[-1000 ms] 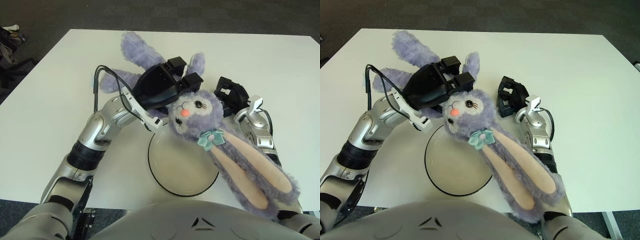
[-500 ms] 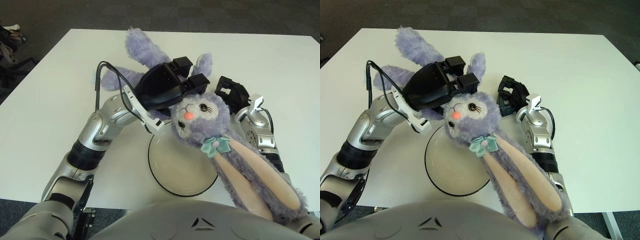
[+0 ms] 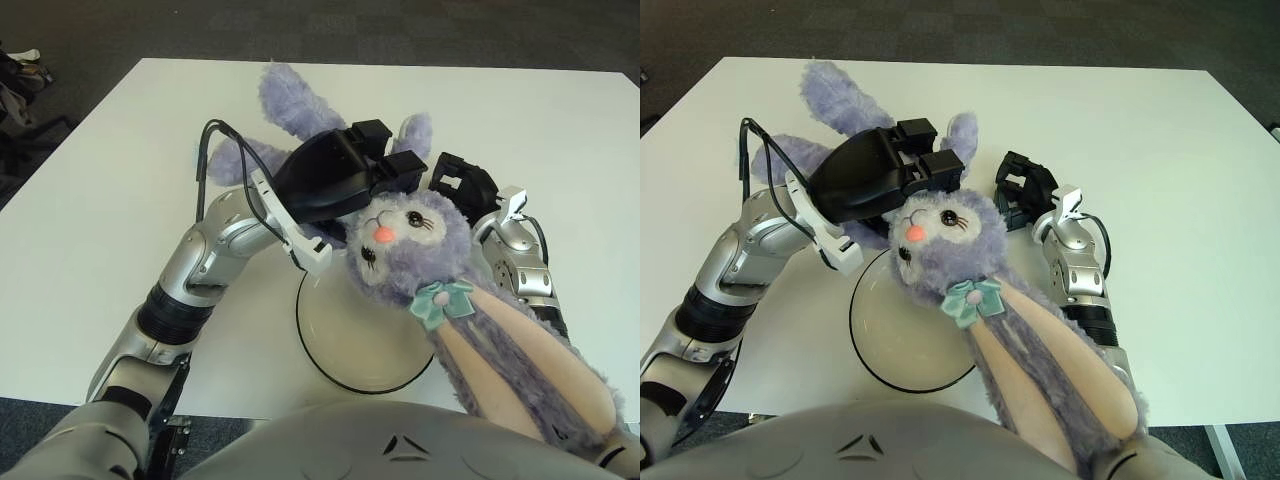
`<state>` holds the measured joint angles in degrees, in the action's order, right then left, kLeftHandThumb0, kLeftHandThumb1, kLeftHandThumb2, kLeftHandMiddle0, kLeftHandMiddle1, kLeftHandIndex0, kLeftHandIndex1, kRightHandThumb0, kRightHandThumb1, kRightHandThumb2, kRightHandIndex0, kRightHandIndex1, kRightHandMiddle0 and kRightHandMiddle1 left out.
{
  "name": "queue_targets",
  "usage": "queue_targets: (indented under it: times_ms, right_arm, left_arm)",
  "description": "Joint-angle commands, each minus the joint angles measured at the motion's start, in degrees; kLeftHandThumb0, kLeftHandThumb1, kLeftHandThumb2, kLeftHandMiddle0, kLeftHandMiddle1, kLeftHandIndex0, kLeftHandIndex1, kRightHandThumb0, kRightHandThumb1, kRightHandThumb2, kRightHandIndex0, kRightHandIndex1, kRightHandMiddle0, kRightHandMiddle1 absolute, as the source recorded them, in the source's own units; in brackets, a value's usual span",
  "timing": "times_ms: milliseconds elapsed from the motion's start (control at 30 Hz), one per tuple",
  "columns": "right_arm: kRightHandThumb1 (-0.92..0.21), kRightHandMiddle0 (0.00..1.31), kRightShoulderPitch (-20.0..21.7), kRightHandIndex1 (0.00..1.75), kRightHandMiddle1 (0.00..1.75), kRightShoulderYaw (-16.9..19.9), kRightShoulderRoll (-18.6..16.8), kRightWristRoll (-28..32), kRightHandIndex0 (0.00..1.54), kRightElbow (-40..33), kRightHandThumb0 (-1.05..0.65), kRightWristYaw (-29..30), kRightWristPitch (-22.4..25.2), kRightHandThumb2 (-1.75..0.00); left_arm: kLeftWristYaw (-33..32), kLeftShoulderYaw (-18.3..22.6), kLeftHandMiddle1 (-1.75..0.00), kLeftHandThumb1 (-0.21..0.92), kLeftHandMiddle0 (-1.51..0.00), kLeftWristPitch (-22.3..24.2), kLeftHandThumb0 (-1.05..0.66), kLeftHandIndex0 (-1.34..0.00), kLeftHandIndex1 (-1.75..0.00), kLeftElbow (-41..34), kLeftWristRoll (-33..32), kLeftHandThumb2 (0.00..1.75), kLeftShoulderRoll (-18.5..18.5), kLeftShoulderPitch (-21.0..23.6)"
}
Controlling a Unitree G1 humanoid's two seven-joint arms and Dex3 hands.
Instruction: Put the doll into the plate.
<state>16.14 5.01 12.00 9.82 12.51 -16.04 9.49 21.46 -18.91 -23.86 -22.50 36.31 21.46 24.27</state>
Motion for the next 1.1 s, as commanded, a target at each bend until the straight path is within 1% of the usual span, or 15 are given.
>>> queue_targets:
  times_ms: [0, 167, 367, 567, 767, 1067]
  right_arm:
    - [0.02, 0.63, -3.06, 1.66, 1.75, -0.35, 0.00, -0.22, 0.89, 1.72, -0.01, 0.27, 4.48, -1.68]
    - [0.07, 0.67, -2.09, 1.66, 1.75, -0.09, -0.53, -0.75, 0.93, 3.65, -0.01, 1.45, 3.36, -1.72]
    - [0.10, 0.70, -2.52, 1.63, 1.75, 0.05, -1.27, -1.04, 0.96, 4.49, -0.01, 2.77, 0.98, -1.74]
    - [0.10, 0.70, -2.54, 1.62, 1.75, -0.67, -1.00, -1.76, 0.96, 5.89, 0.00, 2.67, -1.73, -1.75]
    - [0.10, 0.70, -2.39, 1.64, 1.75, -0.89, -0.95, -1.79, 0.95, 6.53, -0.01, 2.50, -3.08, -1.75]
    - [0.10, 0.70, -2.31, 1.65, 1.75, -1.12, -0.79, -1.64, 0.94, 7.45, 0.00, 1.91, -4.61, -1.75]
  left_arm:
    - [2.44, -0.37, -1.75, 0.10, -0.66, 0.63, -0.01, -0.65, -1.75, -0.91, -1.98, 1.57, 0.87, 0.21]
    - [5.58, -0.68, -1.75, 0.12, -0.65, 1.23, -0.01, -0.64, -1.75, -1.48, -4.81, 1.55, 1.75, 0.23]
    - [7.86, -0.93, -1.75, 0.13, -0.64, 2.04, 0.00, -0.63, -1.75, -2.34, -7.03, 1.54, 2.01, -0.12]
    - [9.31, -1.27, -1.75, 0.13, -0.64, 2.49, -0.01, -0.63, -1.75, -2.56, -9.11, 1.54, 2.02, -0.15]
    - [9.52, -1.48, -1.75, 0.13, -0.64, 1.85, -0.01, -0.63, -1.75, -2.38, -8.91, 1.54, 2.24, 0.21]
    - [8.88, -1.04, -1.75, 0.26, -0.54, 1.63, -0.01, -0.53, -1.75, -2.61, -7.66, 1.39, 2.16, -0.06]
